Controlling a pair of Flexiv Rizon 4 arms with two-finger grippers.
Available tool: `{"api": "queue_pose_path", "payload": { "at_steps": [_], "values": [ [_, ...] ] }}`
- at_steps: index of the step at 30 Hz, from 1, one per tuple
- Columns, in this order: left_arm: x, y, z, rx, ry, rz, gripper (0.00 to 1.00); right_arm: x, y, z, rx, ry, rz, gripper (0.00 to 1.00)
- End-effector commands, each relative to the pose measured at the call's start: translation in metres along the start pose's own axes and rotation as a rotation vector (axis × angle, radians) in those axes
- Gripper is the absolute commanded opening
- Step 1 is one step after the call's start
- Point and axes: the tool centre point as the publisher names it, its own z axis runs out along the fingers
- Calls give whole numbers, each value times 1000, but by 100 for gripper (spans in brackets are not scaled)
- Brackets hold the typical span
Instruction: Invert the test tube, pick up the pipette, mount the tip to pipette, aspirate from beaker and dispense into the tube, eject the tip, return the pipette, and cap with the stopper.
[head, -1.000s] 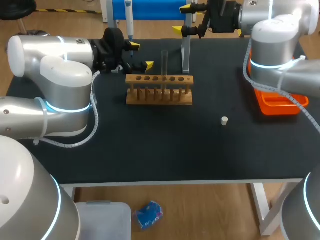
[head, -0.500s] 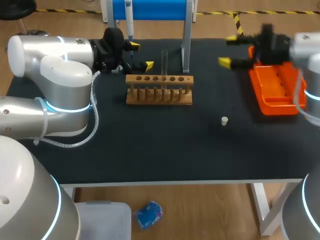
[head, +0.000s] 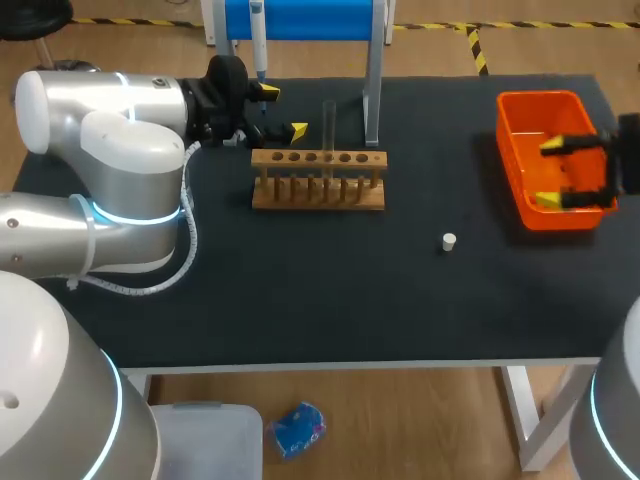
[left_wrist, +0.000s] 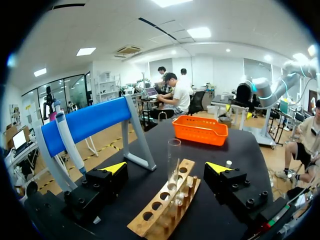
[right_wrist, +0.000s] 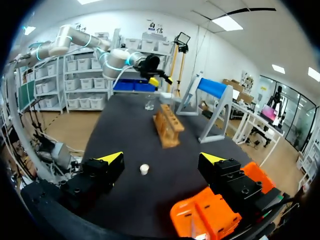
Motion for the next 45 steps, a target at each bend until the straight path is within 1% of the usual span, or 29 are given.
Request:
{"api": "queue_pose_path", "payload": {
  "at_steps": [1, 4, 6, 8, 14, 17, 18, 36, 39, 42, 45],
  "values": [
    [0, 1, 1, 3, -1, 1, 100, 22, -18, -64, 12, 31, 40, 100],
    [0, 1, 1, 3, -1, 1, 100, 32, -31, -61, 19, 41, 75, 100],
    [0, 1, 1, 3, -1, 1, 100, 37, -37, -59, 25, 39, 79, 100],
    [0, 1, 1, 3, -1, 1, 100, 42, -38, -58, 16, 43, 95, 100],
    [0, 1, 1, 3, -1, 1, 100, 47, -38, -53, 7, 45, 99, 100],
    [0, 1, 1, 3, -1, 1, 100, 50, -37, -51, 19, 38, 99, 100],
    [0, 1, 1, 3, -1, 1, 100, 50, -37, -51, 29, 31, 98, 100],
    [0, 1, 1, 3, -1, 1, 100, 50, -37, -51, 29, 31, 98, 100],
    [0, 1, 1, 3, -1, 1, 100, 52, -37, -17, 43, 51, 113, 100],
    [0, 1, 1, 3, -1, 1, 100, 52, -39, 15, 66, 65, 102, 100],
    [0, 1, 1, 3, -1, 1, 100, 49, -42, 38, 77, 68, 101, 100]
  ]
}}
